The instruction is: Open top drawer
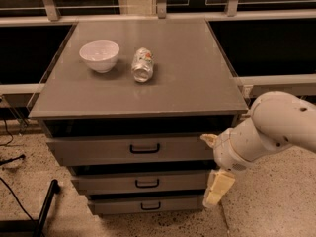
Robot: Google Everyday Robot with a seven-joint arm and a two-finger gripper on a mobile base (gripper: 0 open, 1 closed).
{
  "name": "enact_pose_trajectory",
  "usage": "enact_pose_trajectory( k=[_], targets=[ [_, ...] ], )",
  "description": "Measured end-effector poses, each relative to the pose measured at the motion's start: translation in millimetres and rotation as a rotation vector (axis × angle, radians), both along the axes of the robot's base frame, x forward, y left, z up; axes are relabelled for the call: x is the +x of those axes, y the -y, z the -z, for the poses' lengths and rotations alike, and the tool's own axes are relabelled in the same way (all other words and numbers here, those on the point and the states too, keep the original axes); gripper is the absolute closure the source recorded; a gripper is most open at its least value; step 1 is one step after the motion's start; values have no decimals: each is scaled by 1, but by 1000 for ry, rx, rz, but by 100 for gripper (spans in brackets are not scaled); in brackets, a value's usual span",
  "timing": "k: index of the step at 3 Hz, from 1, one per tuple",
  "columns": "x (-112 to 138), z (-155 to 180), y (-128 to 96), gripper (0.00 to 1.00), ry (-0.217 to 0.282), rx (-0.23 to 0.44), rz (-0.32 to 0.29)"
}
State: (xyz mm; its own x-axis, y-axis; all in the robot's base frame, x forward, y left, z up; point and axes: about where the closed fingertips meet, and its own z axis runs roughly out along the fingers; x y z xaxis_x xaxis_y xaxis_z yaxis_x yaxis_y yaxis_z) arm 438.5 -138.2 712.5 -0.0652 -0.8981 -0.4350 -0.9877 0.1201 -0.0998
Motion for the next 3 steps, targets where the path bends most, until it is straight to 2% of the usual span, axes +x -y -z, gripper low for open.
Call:
enact_pose_trajectory(
  k=[2,3],
  targets=[
    [62,30,-18,0,-28,-46,-28],
    [62,30,-18,0,-28,-46,-28]
  ],
)
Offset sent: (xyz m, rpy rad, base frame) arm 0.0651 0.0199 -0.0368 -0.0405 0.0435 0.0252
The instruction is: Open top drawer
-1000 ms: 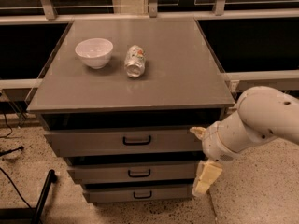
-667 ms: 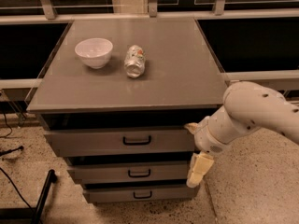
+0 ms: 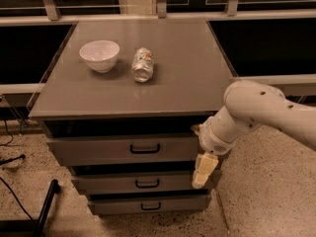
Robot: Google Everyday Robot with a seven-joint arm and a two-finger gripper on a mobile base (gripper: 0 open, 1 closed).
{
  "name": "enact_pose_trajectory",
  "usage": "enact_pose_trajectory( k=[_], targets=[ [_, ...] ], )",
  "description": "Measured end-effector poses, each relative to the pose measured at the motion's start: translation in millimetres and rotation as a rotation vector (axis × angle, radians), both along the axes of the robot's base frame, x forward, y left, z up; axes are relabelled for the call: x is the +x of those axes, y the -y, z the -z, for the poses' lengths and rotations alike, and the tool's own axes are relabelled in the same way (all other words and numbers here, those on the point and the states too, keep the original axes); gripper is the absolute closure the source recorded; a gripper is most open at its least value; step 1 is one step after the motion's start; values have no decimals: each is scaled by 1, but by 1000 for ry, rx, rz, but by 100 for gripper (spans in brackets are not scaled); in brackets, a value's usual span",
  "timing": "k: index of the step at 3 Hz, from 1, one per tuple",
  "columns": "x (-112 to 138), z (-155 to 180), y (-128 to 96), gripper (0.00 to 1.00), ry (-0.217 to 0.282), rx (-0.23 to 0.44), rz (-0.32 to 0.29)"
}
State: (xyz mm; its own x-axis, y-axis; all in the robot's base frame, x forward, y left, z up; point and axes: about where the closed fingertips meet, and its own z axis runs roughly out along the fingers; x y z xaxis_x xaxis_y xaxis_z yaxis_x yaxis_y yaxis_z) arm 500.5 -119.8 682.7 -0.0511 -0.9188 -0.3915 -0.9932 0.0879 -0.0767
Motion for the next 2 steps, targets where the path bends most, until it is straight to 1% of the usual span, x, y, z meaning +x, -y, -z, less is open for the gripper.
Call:
enact_pose_trajectory(
  k=[1,2],
  targets=[
    [-8,-1,3,0,12,-2,13],
    [-9,-7,2,0,45,-16,3]
  ],
)
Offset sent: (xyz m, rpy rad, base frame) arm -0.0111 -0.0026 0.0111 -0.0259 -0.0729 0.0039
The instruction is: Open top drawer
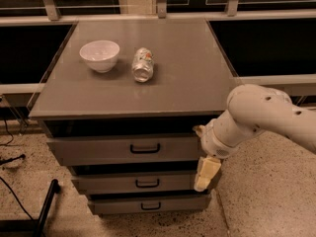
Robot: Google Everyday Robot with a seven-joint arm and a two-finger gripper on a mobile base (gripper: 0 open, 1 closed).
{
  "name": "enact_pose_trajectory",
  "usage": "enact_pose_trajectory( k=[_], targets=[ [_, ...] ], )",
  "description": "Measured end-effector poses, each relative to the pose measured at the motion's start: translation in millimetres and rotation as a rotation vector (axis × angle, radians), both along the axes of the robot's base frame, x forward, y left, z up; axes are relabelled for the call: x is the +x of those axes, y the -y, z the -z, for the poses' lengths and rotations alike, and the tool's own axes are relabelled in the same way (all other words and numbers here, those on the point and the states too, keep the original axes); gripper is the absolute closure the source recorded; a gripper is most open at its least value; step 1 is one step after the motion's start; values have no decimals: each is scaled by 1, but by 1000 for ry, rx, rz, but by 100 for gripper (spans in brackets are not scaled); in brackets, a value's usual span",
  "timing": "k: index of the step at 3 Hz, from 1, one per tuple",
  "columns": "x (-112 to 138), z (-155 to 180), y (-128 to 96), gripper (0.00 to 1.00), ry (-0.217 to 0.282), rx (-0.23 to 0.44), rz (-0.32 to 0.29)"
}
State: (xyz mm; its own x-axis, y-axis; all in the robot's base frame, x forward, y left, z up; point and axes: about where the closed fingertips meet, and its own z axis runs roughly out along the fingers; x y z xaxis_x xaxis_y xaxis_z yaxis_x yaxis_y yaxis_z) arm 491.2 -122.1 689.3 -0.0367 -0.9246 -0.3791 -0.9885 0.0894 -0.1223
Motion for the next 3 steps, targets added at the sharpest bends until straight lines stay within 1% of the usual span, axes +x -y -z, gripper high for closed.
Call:
enact_pose_trajectory(
  k=[1,2,3],
  targets=[
    [1,-1,0,0,5,-2,-2],
    [10,-8,-3,0,34,-10,-14],
    [20,-7,-7,0,38,-16,-22]
  ],
)
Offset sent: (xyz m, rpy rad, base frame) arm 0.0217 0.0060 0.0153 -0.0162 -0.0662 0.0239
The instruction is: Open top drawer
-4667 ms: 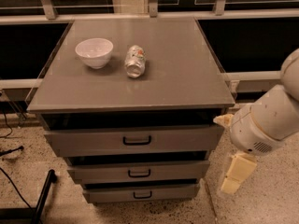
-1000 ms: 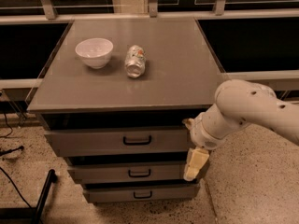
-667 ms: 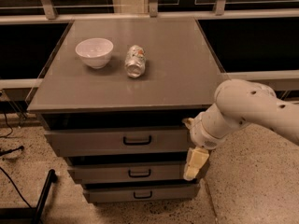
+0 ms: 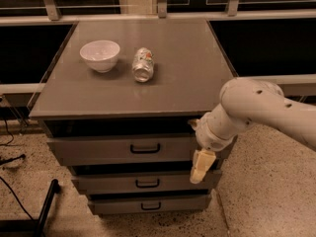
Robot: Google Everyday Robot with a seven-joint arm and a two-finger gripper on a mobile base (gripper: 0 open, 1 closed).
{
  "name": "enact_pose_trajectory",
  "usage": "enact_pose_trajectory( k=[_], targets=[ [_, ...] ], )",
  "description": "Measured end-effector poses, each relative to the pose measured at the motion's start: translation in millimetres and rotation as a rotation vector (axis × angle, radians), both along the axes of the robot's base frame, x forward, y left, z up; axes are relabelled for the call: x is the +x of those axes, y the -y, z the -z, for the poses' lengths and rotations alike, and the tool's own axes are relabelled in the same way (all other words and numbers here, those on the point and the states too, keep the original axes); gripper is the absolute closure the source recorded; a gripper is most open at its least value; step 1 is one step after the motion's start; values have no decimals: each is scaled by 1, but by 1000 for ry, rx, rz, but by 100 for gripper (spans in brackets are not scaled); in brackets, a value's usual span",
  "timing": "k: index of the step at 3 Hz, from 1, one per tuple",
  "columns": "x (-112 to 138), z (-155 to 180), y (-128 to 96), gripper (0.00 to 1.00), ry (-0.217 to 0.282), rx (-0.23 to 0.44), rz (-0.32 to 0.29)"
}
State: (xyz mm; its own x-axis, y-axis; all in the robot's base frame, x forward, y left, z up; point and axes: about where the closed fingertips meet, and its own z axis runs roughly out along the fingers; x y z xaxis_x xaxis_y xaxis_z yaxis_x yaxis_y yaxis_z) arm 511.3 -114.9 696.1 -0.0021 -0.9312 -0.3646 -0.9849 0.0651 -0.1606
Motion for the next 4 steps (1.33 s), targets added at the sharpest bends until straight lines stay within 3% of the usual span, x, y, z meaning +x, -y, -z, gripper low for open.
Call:
enact_pose_trajectory(
  k=[1,4],
  targets=[
    [9,6,-3,0,-15,-11,-6],
    [7,43,-2,0,-146,-31,-11]
  ],
)
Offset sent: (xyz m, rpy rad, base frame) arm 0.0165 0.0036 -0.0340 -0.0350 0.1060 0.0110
